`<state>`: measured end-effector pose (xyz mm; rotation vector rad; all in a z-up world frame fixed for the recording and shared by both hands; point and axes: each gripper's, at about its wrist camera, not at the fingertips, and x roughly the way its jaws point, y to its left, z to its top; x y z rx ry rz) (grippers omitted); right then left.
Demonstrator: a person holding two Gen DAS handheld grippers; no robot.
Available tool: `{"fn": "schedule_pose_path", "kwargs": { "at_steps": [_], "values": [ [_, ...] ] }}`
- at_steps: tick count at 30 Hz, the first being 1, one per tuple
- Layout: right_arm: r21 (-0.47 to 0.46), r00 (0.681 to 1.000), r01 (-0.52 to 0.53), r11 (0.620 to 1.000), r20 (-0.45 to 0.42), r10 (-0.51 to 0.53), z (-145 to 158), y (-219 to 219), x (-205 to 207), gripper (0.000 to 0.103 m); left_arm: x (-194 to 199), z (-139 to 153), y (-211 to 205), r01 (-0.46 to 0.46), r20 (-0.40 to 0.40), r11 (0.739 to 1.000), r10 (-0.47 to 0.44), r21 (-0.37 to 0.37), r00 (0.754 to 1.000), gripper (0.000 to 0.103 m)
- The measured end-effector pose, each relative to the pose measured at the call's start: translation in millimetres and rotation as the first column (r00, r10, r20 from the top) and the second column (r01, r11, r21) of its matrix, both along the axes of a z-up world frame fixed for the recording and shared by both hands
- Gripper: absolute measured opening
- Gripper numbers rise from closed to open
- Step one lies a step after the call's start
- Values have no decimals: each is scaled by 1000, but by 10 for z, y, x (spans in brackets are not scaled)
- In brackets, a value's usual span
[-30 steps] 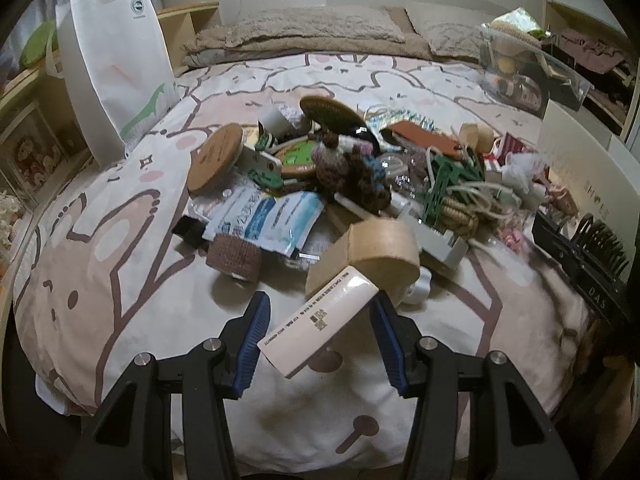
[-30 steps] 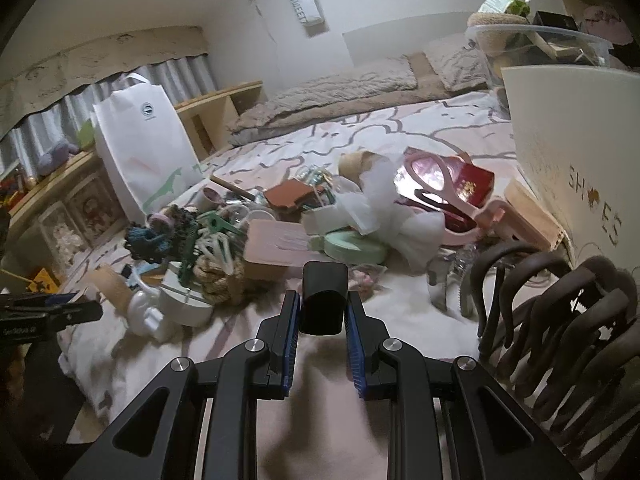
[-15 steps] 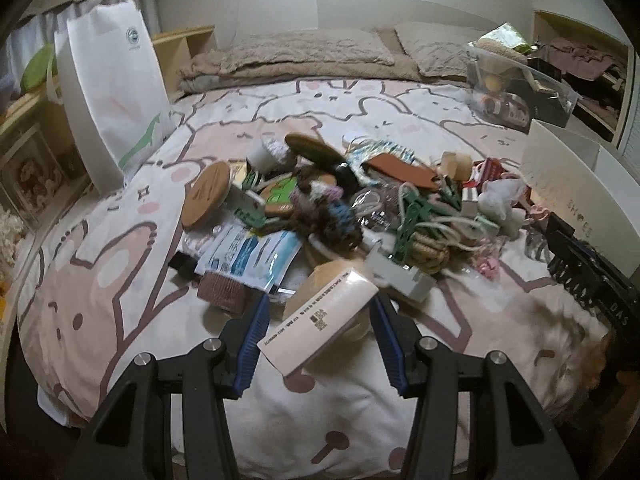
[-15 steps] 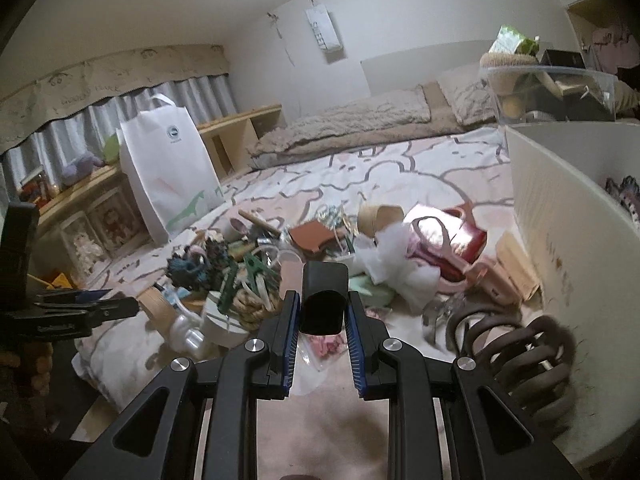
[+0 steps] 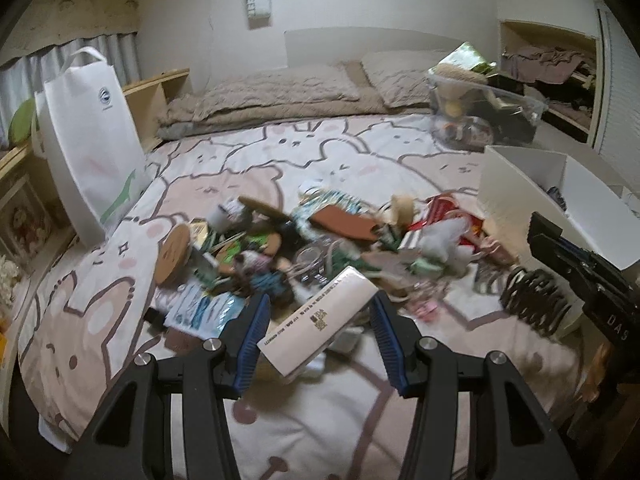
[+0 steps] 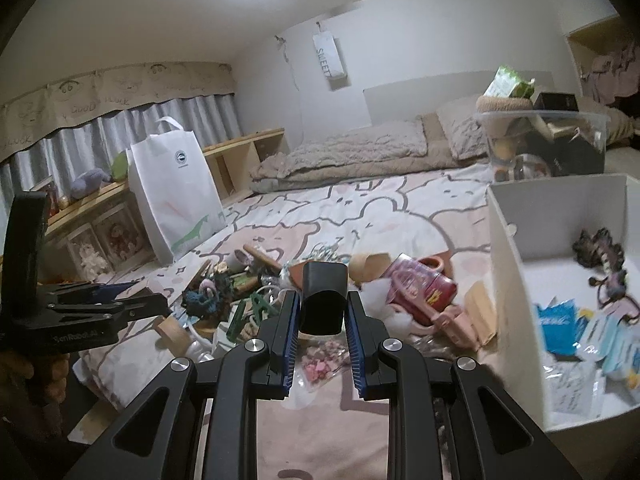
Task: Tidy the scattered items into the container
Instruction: 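Carry the cream tube and black cap toward the white shoebox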
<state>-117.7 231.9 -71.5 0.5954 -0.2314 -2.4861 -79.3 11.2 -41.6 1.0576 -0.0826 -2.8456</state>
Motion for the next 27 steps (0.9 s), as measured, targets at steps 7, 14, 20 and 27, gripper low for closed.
{"fn": "schedule_pose_path", "kwargs": {
  "at_steps": [7,14,20,27],
  "values": [
    [11,999,37,999,-24,-36,152,175,34,23,-38,127,283,44,-41,999,-44,0,998,51],
    [21,996,73,997,-46,-72,294,364,62,23,-89,226,488,73,-75,997,-71,17,995,51],
    [13,995,85,996,-51,-84,423,501,61,23,-161,288,654,90,-102,995,-86,31,991,51],
    [22,991,110,994,-72,-108,564,628,46,23,-233,328,853,120,-120,992,-116,27,986,51]
  ]
}}
